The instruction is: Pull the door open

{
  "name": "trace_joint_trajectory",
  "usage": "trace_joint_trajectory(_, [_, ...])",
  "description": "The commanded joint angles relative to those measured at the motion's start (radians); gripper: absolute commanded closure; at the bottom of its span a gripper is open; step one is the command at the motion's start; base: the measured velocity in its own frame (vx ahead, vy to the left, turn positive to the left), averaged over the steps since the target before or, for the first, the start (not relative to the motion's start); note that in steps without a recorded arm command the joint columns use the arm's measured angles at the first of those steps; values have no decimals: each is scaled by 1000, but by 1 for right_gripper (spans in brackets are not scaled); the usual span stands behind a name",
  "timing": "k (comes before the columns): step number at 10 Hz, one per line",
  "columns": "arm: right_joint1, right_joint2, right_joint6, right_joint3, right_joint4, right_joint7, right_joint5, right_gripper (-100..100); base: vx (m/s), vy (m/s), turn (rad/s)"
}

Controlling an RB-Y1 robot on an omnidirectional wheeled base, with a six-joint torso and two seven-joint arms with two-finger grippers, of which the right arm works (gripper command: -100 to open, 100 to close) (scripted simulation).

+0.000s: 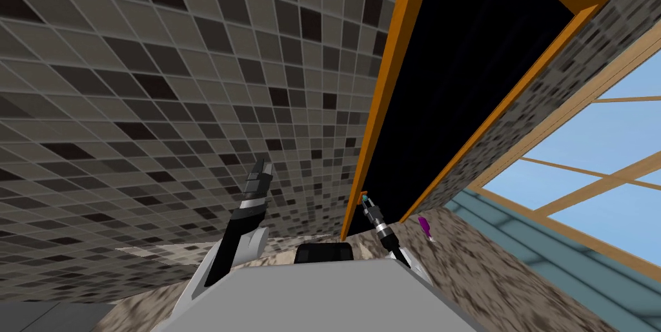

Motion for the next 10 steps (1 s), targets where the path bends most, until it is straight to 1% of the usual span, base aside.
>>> trace_joint_trajectory(1, [0, 0, 0, 0, 0, 0, 0, 100, -35, 5, -12])
trace_joint_trajectory(5, [0, 0, 0, 0, 0, 0, 0, 100, -2, 2, -3])
trace_joint_trajectory(6, [9, -7, -8, 0, -3, -2, 1, -100, -199, 56, 5])
trace_joint_trajectory(8, [20, -15, -17, 1, -6, -4, 1, -100, -231, 36, -79])
trace_joint_trajectory(10, [28, -22, -24, 2, -8, -6, 2, -100, -177, -88, -47])
